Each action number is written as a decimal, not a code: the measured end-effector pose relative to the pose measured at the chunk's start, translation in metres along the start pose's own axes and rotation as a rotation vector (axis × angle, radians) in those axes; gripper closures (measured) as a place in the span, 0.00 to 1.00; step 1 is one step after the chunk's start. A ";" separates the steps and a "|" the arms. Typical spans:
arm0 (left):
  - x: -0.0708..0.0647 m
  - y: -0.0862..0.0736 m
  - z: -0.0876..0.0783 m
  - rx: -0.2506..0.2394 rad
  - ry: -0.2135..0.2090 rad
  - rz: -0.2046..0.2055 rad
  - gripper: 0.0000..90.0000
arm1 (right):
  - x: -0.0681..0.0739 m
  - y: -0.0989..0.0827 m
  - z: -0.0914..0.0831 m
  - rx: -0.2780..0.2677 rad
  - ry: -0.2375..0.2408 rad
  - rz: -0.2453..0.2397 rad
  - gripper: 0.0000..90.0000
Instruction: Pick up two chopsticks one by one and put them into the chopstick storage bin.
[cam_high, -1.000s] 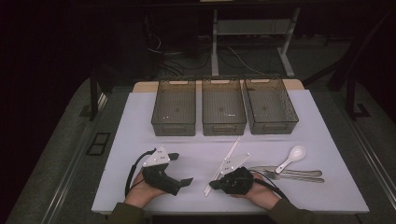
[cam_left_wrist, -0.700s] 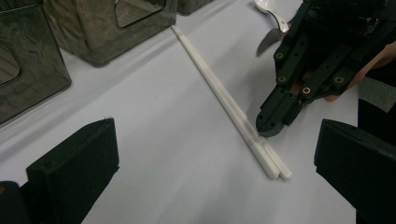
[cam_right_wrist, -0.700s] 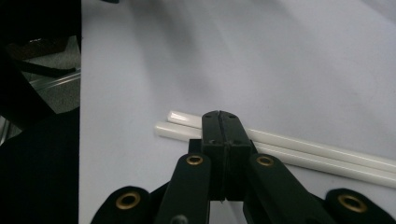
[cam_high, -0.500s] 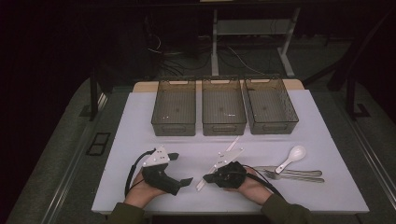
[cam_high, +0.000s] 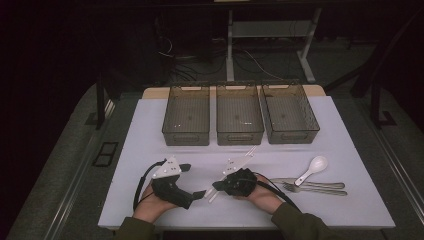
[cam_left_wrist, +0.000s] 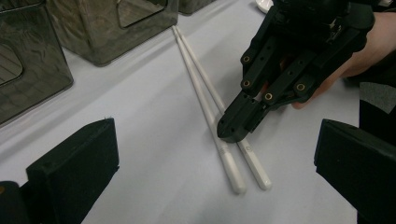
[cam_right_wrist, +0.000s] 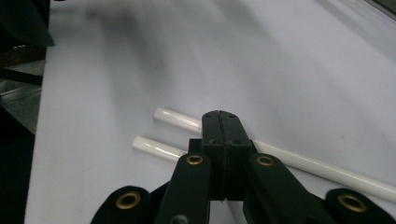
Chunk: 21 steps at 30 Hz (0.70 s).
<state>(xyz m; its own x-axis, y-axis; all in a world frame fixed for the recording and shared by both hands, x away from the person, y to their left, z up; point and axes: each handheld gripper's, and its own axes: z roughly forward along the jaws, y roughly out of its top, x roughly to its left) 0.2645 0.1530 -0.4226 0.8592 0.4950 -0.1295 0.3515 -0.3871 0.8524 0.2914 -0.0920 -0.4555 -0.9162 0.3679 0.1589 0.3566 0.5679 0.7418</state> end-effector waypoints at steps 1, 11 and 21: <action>0.000 0.000 0.000 0.000 0.000 0.000 0.00 | 0.000 0.000 0.000 -0.001 0.000 0.000 1.00; 0.000 0.000 0.000 0.001 0.003 0.001 0.00 | 0.001 0.002 -0.031 -0.045 0.009 0.012 0.96; 0.000 0.000 0.000 -0.001 0.005 0.002 0.00 | -0.008 -0.011 -0.077 -0.089 -0.045 0.061 0.51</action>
<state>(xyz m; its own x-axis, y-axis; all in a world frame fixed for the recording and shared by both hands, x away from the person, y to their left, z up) 0.2651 0.1528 -0.4226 0.8581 0.4979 -0.1255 0.3496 -0.3875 0.8530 0.2808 -0.1577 -0.4149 -0.8836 0.4336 0.1770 0.3916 0.4768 0.7870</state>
